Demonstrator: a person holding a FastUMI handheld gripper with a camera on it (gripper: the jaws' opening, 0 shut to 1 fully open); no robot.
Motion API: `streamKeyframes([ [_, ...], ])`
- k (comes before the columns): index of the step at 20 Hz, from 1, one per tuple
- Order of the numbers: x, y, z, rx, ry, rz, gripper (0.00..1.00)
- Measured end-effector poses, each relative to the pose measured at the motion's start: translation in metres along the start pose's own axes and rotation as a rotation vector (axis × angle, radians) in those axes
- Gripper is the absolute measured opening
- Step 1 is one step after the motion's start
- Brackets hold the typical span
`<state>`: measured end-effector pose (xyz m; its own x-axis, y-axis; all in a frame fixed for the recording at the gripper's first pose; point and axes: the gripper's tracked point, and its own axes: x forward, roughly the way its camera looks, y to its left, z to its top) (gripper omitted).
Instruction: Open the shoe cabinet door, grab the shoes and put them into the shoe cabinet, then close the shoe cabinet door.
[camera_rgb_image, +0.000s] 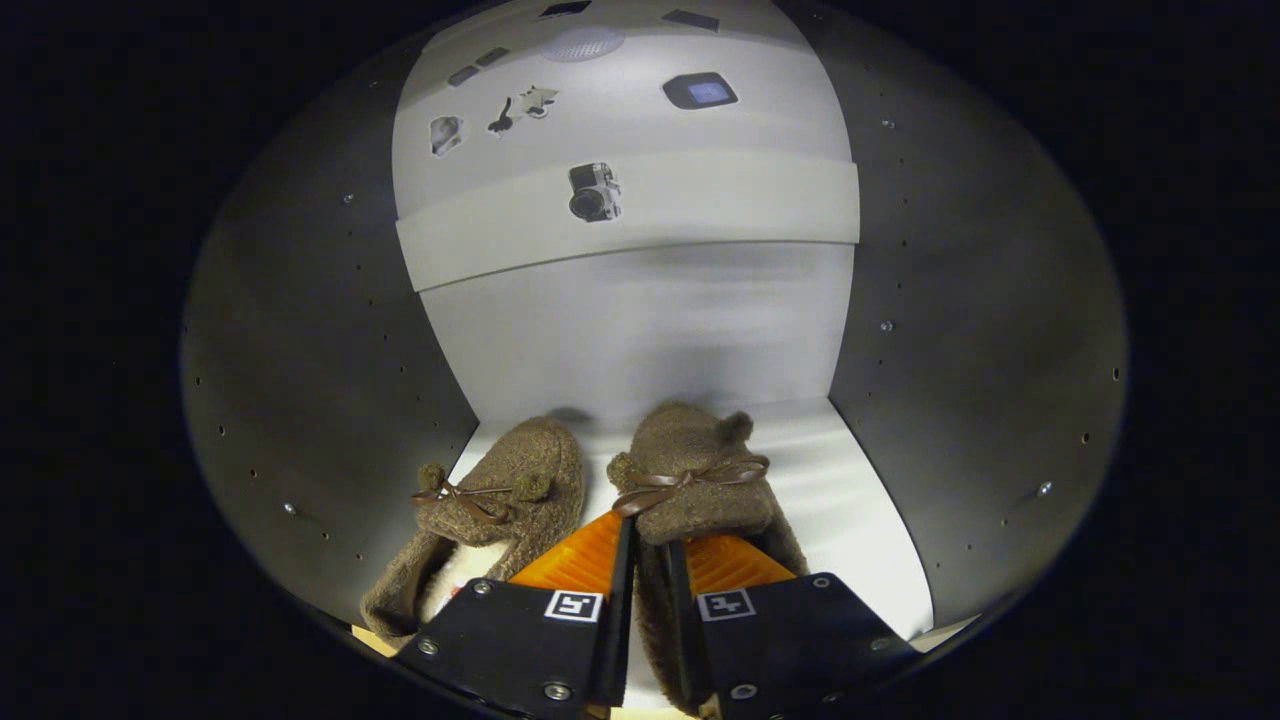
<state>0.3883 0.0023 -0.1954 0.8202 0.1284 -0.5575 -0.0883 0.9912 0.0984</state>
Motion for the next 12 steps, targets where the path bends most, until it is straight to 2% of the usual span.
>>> streamKeyframes([
  [6, -0.047, 0.001, 0.005, -0.014, -0.052, -0.01, 0.22],
  [12, -0.146, 0.013, 0.014, -0.049, -0.187, -0.023, 0.21],
])
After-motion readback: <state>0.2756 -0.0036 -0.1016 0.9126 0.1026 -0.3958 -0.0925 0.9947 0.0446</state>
